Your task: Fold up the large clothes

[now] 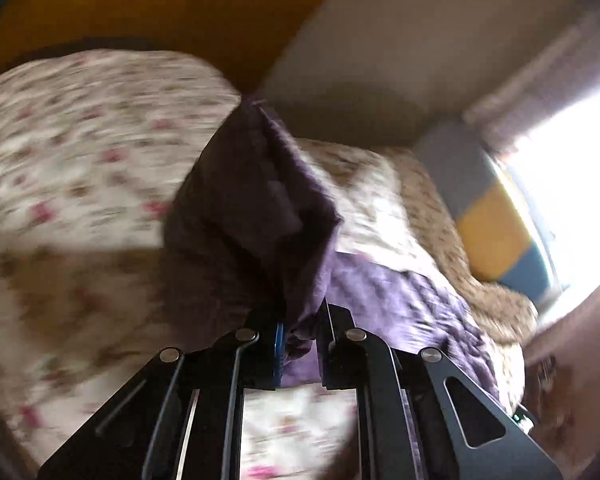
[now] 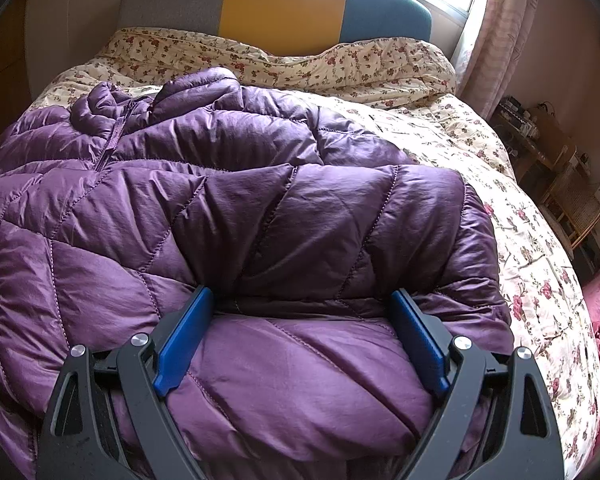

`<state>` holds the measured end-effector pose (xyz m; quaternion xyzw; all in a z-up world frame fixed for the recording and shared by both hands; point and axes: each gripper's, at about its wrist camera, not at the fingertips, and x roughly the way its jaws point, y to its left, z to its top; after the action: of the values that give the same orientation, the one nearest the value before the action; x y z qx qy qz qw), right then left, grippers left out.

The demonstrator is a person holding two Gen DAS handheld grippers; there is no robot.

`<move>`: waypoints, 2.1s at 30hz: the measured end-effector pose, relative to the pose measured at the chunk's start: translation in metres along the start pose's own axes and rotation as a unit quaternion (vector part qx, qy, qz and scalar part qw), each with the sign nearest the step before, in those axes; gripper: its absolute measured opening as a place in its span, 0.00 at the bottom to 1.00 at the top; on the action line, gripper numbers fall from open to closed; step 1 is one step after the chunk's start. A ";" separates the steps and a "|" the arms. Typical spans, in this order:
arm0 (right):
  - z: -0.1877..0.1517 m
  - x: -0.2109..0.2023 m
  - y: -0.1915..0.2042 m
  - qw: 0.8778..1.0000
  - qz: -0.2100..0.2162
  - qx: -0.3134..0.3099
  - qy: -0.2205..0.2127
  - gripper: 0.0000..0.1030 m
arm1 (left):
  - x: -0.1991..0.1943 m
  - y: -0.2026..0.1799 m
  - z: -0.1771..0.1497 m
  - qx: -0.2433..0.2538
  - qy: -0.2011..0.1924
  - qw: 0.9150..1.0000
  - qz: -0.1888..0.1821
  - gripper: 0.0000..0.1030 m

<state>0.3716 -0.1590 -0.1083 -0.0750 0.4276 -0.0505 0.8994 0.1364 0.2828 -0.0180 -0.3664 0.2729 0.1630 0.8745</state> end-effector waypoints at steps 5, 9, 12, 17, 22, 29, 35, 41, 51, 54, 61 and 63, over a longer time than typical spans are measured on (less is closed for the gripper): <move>-0.001 -0.001 0.000 1.000 0.001 0.001 0.000 0.86 | 0.043 -0.078 -0.020 0.065 0.045 0.995 -0.063 0.10; -0.001 0.000 -0.001 1.000 0.003 0.003 0.000 0.86 | 0.073 -0.128 -0.046 0.114 0.085 0.985 -0.099 0.09; -0.002 0.000 -0.001 1.000 0.003 0.003 0.001 0.86 | 0.091 -0.162 -0.072 0.145 0.117 0.974 -0.126 0.09; -0.002 0.000 -0.001 1.000 0.003 0.004 0.001 0.86 | 0.113 -0.199 -0.107 0.176 0.160 0.957 -0.166 0.09; -0.001 0.000 -0.002 1.000 0.003 0.003 0.001 0.86 | 0.131 -0.225 -0.134 0.190 0.199 0.940 -0.201 0.09; -0.001 0.000 -0.001 1.000 0.003 0.003 0.001 0.86 | 0.150 -0.257 -0.166 0.204 0.252 0.907 -0.268 0.09; -0.001 0.000 -0.001 1.000 0.002 0.003 0.002 0.86 | 0.155 -0.263 -0.178 0.228 0.269 0.897 -0.266 0.22; 0.004 -0.004 -0.004 1.000 0.012 0.009 0.006 0.77 | 0.134 -0.249 -0.173 0.244 0.247 0.905 -0.246 0.41; 0.018 -0.051 -0.021 0.988 0.123 0.094 -0.009 0.66 | 0.112 -0.205 -0.150 0.243 0.191 0.933 -0.183 0.41; 0.023 -0.061 -0.011 0.978 0.181 0.104 -0.006 0.74 | 0.110 -0.193 -0.142 0.235 0.182 0.940 -0.167 0.41; 0.029 -0.060 0.041 0.967 0.244 0.067 0.032 0.48 | 0.101 -0.177 -0.128 0.229 0.162 0.946 -0.161 0.41; 0.027 -0.058 0.050 0.967 0.247 0.057 0.039 0.22 | 0.099 -0.171 -0.122 0.223 0.156 0.949 -0.160 0.41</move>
<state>0.3571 -0.0984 -0.0565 0.0861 0.4643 0.1459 0.8693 0.2544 0.0866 -0.0534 -0.2215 0.3732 -0.1038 0.8949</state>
